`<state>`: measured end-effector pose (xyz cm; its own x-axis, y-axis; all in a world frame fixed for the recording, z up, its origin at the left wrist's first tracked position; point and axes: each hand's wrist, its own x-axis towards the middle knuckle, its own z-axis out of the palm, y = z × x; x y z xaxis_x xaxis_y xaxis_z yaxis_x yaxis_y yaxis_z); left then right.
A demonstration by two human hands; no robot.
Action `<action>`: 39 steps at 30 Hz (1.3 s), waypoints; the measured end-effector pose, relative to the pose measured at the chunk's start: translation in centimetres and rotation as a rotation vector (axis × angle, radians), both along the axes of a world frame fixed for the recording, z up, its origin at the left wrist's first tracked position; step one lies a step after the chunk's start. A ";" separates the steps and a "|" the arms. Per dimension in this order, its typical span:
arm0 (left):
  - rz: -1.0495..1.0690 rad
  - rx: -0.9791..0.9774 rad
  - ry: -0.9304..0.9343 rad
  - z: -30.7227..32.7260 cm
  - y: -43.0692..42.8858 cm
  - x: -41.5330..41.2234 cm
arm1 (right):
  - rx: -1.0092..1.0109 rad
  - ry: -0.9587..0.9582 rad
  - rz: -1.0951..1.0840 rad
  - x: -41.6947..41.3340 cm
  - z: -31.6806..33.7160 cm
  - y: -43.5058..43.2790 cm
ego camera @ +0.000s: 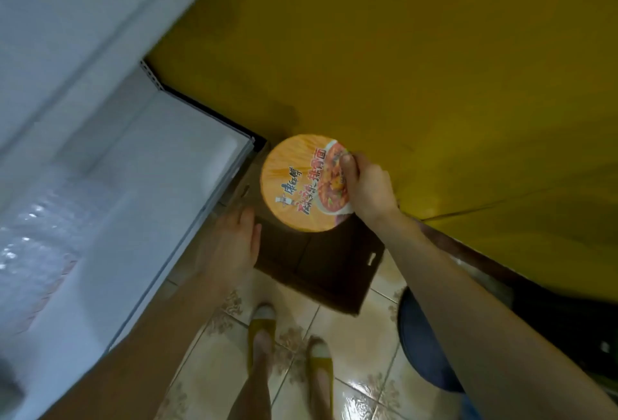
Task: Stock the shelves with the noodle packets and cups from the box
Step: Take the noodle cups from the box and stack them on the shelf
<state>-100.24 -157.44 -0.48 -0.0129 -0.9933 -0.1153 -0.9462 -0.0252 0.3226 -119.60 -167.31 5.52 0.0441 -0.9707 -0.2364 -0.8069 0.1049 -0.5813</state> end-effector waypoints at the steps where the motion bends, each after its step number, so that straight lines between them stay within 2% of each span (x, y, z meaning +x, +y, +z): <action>1: -0.010 -0.019 -0.012 2.5 0.3 0.0 | -0.013 0.007 0.013 0.3 2.5 0.2; 10: 0.046 -0.278 -0.207 21.0 8.8 -0.4 | -0.222 -0.039 0.200 1.4 23.9 5.3; 15: 0.199 -0.388 -0.316 29.5 18.8 -0.5 | -0.311 -0.097 0.405 3.2 34.7 12.4; 21: 0.422 -0.468 -0.460 38.2 32.1 2.0 | -0.346 -0.205 0.712 10.0 44.6 23.3; 28: 0.712 -0.547 -0.698 45.7 47.5 7.5 | -0.398 -0.334 1.002 19.7 52.4 37.2; 32: 0.788 -0.549 -0.815 48.0 56.5 10.9 | -0.435 -0.338 1.106 25.1 55.2 45.3; 37: 0.816 -0.592 -0.912 50.8 65.3 15.4 | -0.172 -0.479 1.100 30.8 57.1 52.4; 39: 0.812 -0.608 -0.924 51.7 67.3 17.2 | -0.143 -0.520 1.070 32.8 58.0 53.9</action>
